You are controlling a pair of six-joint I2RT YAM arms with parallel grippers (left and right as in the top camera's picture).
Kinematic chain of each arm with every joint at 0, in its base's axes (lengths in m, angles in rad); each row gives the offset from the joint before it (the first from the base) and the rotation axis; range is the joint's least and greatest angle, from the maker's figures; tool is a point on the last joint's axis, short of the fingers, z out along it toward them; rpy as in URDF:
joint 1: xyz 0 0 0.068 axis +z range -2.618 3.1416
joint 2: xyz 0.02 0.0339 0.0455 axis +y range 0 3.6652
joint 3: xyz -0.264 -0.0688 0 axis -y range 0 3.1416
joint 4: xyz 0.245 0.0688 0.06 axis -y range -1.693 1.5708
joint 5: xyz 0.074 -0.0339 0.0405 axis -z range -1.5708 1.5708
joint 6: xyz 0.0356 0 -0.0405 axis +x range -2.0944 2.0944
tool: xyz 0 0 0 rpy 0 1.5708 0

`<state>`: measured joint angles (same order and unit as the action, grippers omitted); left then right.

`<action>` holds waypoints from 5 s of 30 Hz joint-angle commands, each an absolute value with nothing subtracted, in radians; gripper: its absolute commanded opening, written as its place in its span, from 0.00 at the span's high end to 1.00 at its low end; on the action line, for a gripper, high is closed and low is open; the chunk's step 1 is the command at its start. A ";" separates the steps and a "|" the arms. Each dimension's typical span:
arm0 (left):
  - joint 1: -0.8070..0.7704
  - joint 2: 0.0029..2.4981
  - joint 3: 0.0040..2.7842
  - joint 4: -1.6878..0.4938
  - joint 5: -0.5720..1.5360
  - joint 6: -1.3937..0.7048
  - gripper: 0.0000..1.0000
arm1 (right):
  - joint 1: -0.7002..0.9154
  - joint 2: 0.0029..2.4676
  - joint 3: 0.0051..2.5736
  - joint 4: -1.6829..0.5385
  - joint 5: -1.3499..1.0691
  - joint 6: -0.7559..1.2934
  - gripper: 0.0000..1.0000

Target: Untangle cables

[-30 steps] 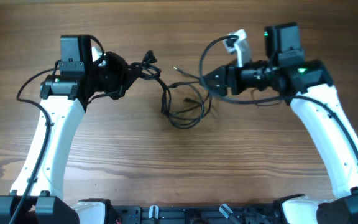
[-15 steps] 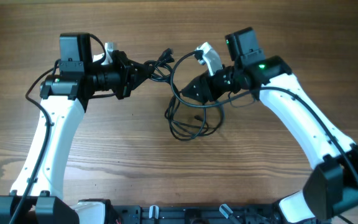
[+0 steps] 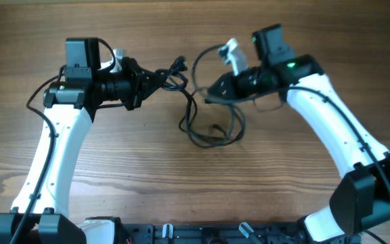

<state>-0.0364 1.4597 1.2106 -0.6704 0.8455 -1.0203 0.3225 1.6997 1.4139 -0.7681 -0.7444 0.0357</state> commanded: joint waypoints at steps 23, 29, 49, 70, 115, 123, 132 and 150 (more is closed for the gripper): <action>-0.034 1.452 1.223 -0.836 0.548 -0.980 0.96 | -0.570 1.455 1.664 -0.764 -0.477 0.548 0.96; -0.035 1.452 1.223 -0.835 0.547 -0.980 0.96 | -0.591 1.549 1.664 -0.852 -0.494 0.464 0.96; -0.035 1.452 1.223 -0.894 0.477 -0.980 0.96 | -0.856 1.567 1.665 -0.363 -0.720 0.823 0.96; -0.059 1.451 1.233 -0.676 0.553 -0.867 0.96 | -0.288 1.567 1.661 -1.053 -0.600 0.173 0.13; 0.073 1.428 1.233 -0.585 0.597 -0.945 0.96 | -0.120 1.991 1.577 -1.077 -0.379 0.258 0.96; 0.101 1.427 1.233 -0.667 0.549 -0.894 0.96 | -0.453 1.805 1.593 -1.058 -0.652 0.208 0.96; 0.100 1.427 1.233 -0.608 0.823 -0.810 0.96 | -0.306 1.777 1.534 -1.180 -0.231 0.222 0.72; -0.082 1.432 1.231 -0.628 0.994 -0.160 0.96 | 0.028 1.552 1.599 -1.060 -0.905 -0.179 0.19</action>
